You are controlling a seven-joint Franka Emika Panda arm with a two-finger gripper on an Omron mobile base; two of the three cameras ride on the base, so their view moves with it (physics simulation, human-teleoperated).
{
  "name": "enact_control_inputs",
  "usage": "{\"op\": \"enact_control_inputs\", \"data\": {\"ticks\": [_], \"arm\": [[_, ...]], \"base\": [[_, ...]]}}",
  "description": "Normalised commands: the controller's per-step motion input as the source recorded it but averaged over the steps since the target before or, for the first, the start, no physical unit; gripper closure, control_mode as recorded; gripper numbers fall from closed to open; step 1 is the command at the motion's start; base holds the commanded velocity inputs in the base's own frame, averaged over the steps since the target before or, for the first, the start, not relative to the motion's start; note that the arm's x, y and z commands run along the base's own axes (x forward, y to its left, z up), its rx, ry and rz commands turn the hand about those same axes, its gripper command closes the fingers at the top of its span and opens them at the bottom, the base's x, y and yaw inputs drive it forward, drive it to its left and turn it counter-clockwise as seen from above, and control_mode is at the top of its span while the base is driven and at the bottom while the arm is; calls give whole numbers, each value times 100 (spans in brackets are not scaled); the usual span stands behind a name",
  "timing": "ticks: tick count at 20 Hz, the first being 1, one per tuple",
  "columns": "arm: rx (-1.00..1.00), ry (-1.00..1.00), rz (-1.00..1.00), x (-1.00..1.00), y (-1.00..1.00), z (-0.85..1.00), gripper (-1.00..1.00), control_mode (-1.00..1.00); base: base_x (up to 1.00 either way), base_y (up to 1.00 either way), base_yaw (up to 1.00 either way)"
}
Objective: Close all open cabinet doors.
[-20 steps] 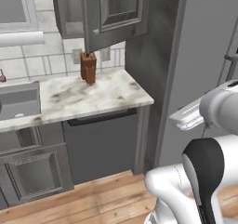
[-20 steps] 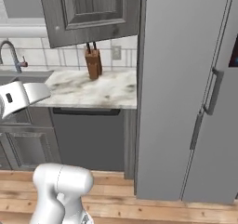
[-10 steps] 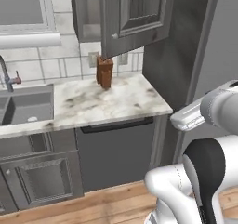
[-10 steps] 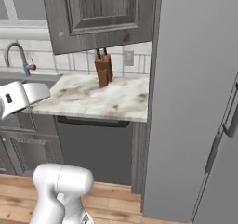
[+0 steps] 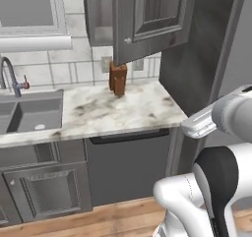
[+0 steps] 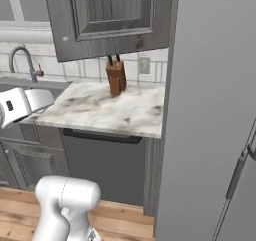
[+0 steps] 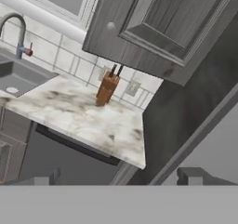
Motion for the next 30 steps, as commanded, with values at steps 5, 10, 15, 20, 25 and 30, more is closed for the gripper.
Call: {"op": "enact_control_inputs", "data": {"ticks": [5,10,15,20,25,30], "arm": [[0,0,0,0,0,0,-100,100],[0,0,0,0,0,0,-100,100],[0,0,0,0,0,0,-100,100],[0,0,0,0,0,0,-100,100],[0,0,0,0,0,0,-100,100],[0,0,0,0,0,0,-100,100]], "base": [[46,-24,11],[38,-20,11],[30,-8,7],[30,-16,7],[25,-15,7],[20,-18,7]]}}
